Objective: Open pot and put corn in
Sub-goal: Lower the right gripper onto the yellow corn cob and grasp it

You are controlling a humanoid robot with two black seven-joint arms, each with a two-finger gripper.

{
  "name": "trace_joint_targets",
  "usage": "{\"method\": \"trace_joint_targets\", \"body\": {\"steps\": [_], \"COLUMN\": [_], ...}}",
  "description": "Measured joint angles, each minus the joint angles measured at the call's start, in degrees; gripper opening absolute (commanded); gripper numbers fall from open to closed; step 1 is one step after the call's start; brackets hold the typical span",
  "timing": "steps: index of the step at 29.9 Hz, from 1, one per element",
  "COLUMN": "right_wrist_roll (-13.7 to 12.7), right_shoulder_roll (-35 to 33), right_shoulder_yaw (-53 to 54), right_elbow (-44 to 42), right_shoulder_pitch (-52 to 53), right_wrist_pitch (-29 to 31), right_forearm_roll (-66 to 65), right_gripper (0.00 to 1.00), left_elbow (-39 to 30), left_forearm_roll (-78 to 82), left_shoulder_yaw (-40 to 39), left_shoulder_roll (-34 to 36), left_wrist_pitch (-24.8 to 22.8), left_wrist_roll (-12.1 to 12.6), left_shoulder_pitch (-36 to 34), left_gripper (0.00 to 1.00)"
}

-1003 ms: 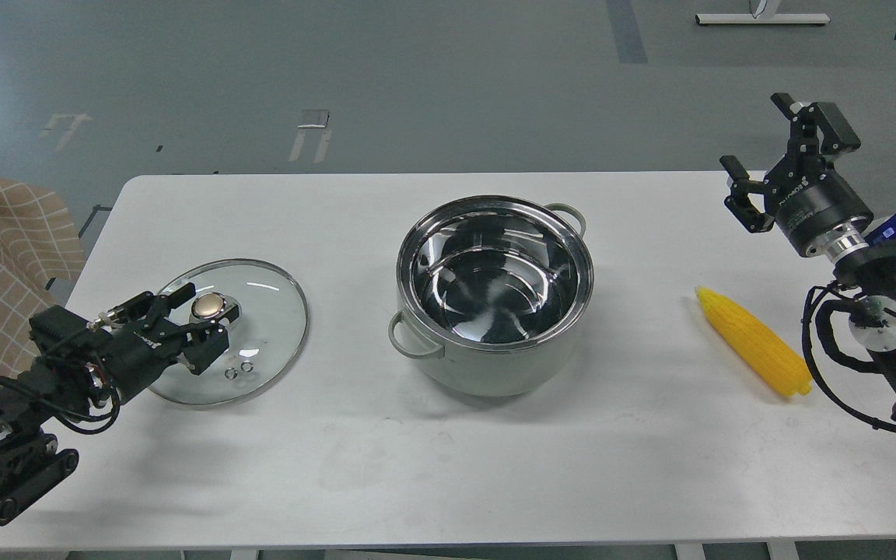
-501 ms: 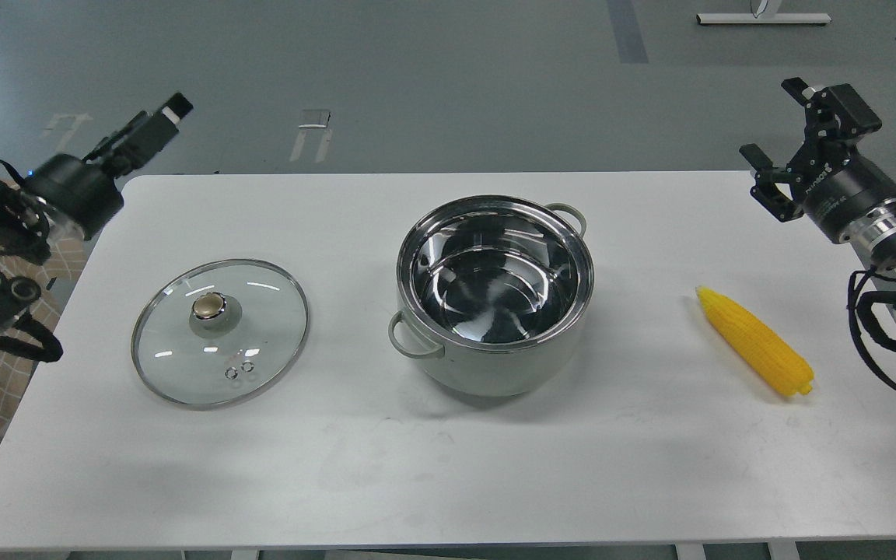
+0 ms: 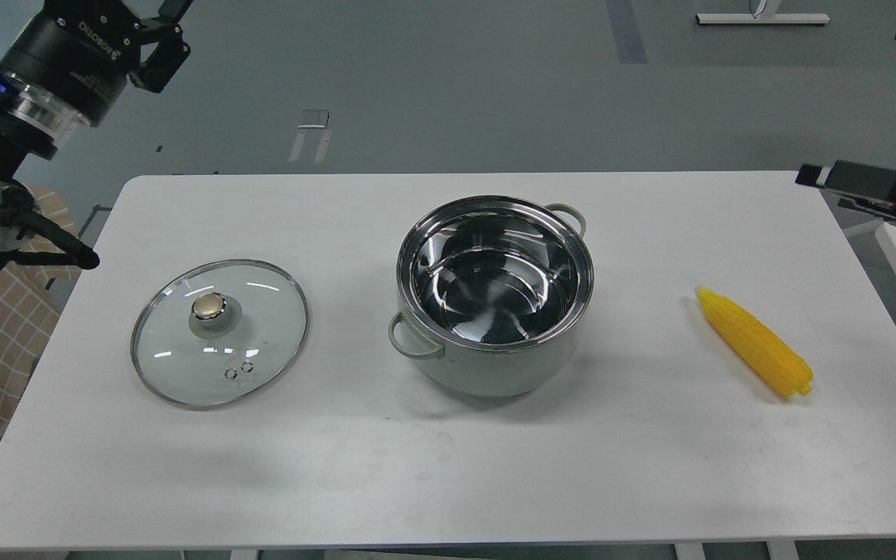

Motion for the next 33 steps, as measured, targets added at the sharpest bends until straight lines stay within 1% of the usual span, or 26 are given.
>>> {"method": "trace_joint_targets", "body": {"steps": [3, 8, 13, 19, 20, 21, 26, 28, 29, 30, 32, 33], "right_wrist_roll": [0.0, 0.0, 0.0, 0.0, 0.0, 0.0, 0.0, 0.0, 0.0, 0.0, 0.0, 0.0], "right_shoulder_roll": [0.1, 2.2, 6.1, 10.3, 10.7, 11.1, 13.0, 13.6, 13.9, 14.2, 14.5, 14.6], "right_shoulder_yaw": [-4.2, -9.9, -12.2, -14.2, -14.4, -14.5, -16.4, -17.5, -18.3, -18.9, -19.5, -19.7], "right_elbow": [0.0, -1.3, -3.9, -7.6, -7.8, -7.9, -8.8, -9.5, -9.8, -10.1, -10.5, -10.6], "right_shoulder_pitch": [-0.1, -0.4, -1.5, -2.5, -2.5, -2.5, -2.6, -2.6, -2.6, -2.6, -2.6, -2.6], "right_wrist_pitch": [-2.5, -6.4, -8.2, -11.8, -12.2, -12.4, -13.6, -14.3, -14.6, -14.8, -15.3, -15.6], "right_forearm_roll": [-4.6, -7.0, -8.2, -12.2, -12.3, -12.4, -13.7, -14.3, -14.4, -14.5, -14.6, -14.6], "right_gripper": [1.00, 1.00, 0.99, 0.96, 0.96, 0.92, 0.90, 0.77, 0.58, 0.46, 0.23, 0.23], "left_elbow": [0.0, -0.5, -0.7, -0.9, -0.9, -0.9, -0.9, -0.9, -0.9, -0.9, -0.9, -0.9], "left_forearm_roll": [-0.1, -0.1, -0.2, -0.2, -0.2, -0.2, -0.3, -0.3, -0.3, -0.3, -0.3, -0.3], "left_shoulder_yaw": [-0.1, -0.2, -0.3, -0.9, -0.9, -0.9, -1.0, -1.0, -1.0, -1.0, -1.0, -1.0], "left_shoulder_roll": [-0.3, 0.0, 0.1, 0.1, 0.1, 0.1, -0.1, -0.2, -0.2, -0.2, -0.2, -0.2], "left_wrist_pitch": [0.0, -0.1, -0.1, -0.2, -0.2, -0.2, -0.3, -0.3, -0.3, -0.2, -0.2, -0.2], "left_wrist_roll": [0.0, 0.0, 0.0, 0.0, 0.0, 0.0, 0.0, 0.0, 0.0, 0.0, 0.0, 0.0], "left_shoulder_pitch": [-0.1, -0.1, 0.1, 0.2, 0.2, 0.2, 0.3, 0.4, 0.4, 0.4, 0.4, 0.4], "left_gripper": [0.96, 0.96, 0.96, 0.96, 0.96, 0.96, 0.96, 0.96, 0.96, 0.96, 0.96, 0.96]}}
